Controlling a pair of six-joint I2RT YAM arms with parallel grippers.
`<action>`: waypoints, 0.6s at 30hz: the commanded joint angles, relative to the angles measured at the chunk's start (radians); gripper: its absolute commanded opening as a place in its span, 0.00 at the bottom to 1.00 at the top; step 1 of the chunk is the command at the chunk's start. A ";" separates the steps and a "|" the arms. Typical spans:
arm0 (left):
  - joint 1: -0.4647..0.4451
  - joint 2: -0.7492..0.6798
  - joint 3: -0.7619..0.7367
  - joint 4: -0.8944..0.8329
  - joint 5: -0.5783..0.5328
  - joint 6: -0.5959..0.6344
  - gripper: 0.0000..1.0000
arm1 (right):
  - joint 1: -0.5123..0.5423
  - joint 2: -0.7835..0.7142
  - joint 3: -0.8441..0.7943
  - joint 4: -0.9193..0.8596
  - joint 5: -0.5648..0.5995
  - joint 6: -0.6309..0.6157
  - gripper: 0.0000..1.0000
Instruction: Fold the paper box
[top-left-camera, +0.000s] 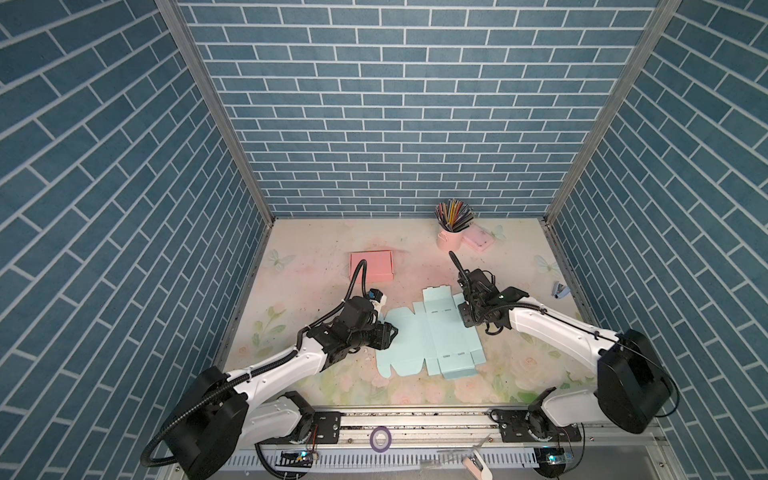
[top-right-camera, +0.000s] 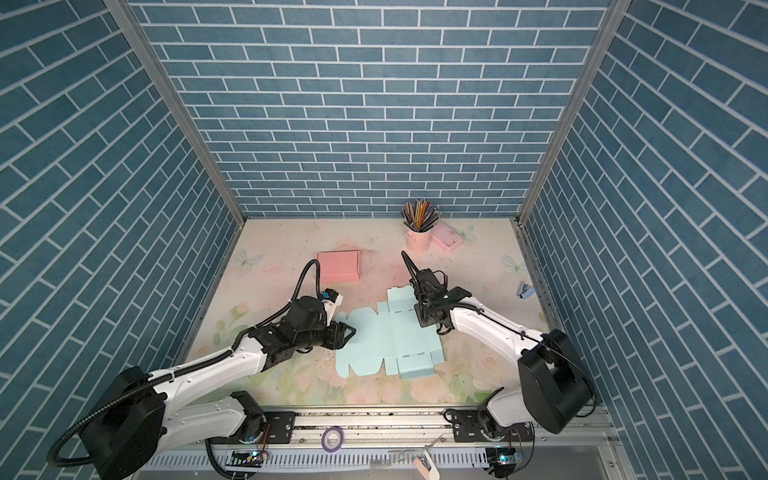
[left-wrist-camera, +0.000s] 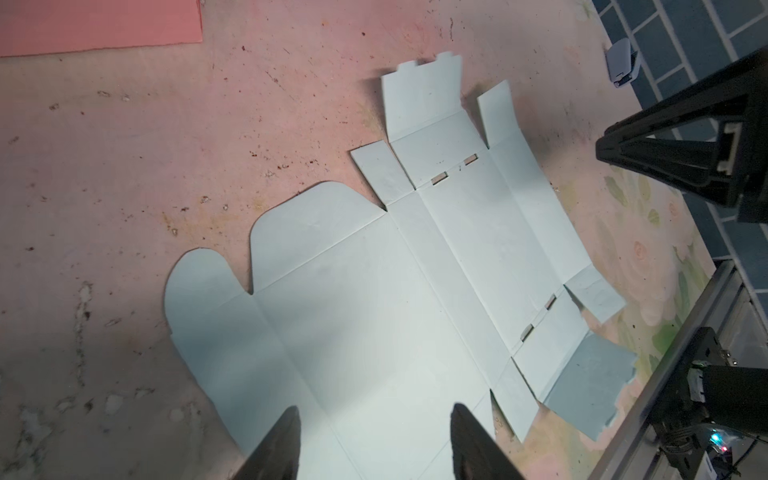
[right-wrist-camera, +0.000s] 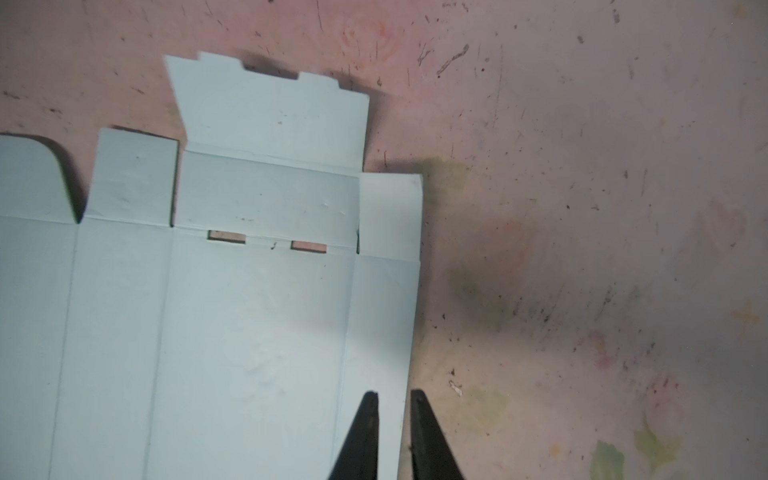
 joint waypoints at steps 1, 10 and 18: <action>0.006 -0.003 -0.006 0.024 0.004 -0.012 0.58 | -0.041 0.005 0.003 0.050 -0.108 -0.088 0.18; 0.006 0.050 0.015 0.040 0.033 0.024 0.58 | -0.280 -0.110 -0.170 0.230 -0.468 0.104 0.47; 0.006 0.112 0.013 0.092 0.050 0.022 0.58 | -0.353 -0.030 -0.319 0.456 -0.663 0.253 0.52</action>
